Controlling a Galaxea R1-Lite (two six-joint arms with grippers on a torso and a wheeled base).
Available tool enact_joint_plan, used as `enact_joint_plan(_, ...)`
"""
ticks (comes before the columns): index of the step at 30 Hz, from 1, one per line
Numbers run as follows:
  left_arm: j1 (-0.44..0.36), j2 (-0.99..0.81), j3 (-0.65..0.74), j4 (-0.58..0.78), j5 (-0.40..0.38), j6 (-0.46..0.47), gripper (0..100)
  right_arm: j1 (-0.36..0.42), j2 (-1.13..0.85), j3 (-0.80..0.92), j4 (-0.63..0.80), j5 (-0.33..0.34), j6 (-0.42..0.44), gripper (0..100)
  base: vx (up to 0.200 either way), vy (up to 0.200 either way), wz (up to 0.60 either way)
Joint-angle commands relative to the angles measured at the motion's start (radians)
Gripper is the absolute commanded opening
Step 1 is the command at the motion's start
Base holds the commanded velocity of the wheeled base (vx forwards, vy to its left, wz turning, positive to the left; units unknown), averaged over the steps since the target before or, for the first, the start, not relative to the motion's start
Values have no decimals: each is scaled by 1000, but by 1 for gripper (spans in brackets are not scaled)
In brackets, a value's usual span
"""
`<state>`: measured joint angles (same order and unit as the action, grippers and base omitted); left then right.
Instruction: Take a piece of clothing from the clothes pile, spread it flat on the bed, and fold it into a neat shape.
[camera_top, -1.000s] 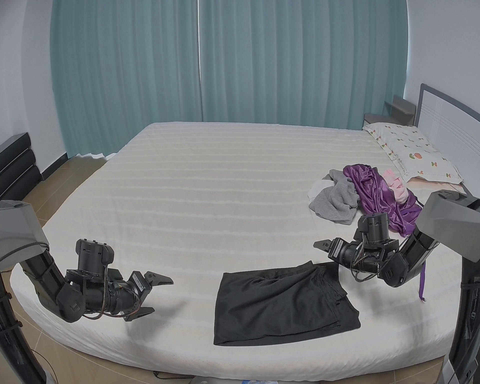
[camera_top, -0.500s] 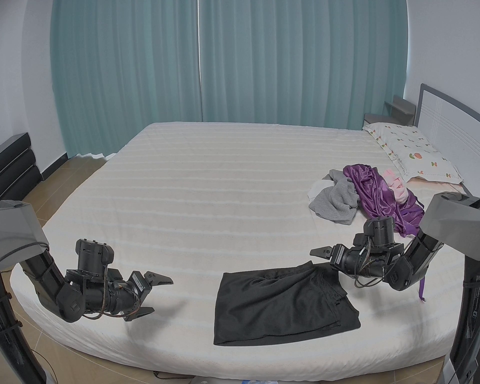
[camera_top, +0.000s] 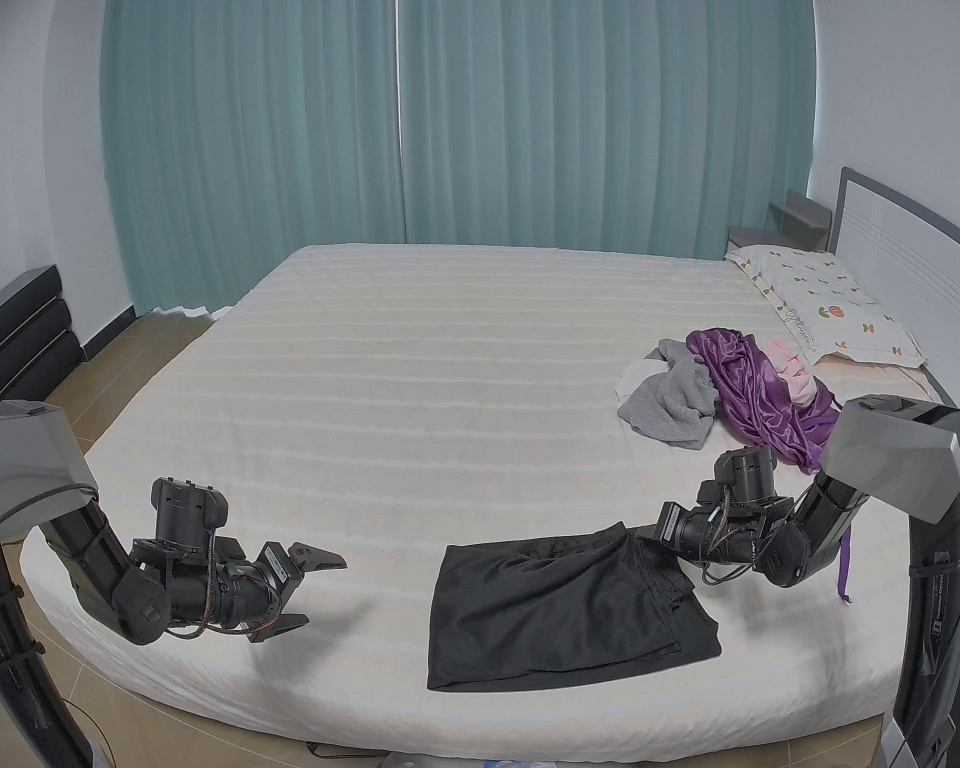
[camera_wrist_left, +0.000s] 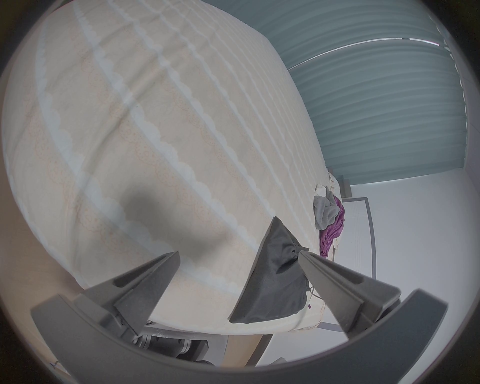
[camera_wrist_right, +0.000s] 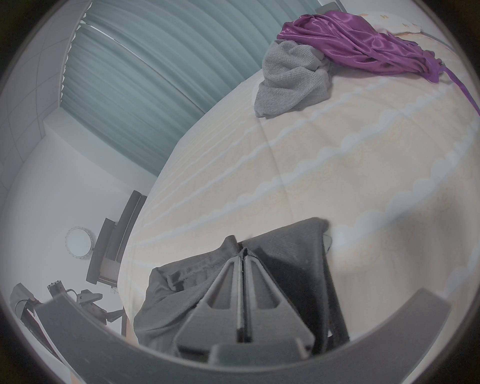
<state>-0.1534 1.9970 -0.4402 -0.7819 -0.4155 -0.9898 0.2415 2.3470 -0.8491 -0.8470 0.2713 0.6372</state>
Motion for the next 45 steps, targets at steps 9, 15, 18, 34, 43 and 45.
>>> enact_joint_plan(9,0,2,1,0,0,0,100,-80,-91,70,3,6,-22,0,0,0,0)
enact_joint_plan(15,0,2,1,0,0,0,100,-87,-75,76,3,8,-25,0,0,0,0)
enact_joint_plan(18,0,2,1,0,0,0,100,-96,-80,79,-4,9,-24,100,0,0,0)
enact_joint_plan(34,0,2,3,0,0,-1,100,-67,-400,478,-40,215,-24,100,0,0,0)
enact_joint_plan(43,0,0,3,0,0,-1,100,-10,-344,550,-84,217,-50,100,0,0,0)
enact_joint_plan(45,0,0,3,0,0,0,100,-10,-321,550,-95,215,-57,100,0,0,0)
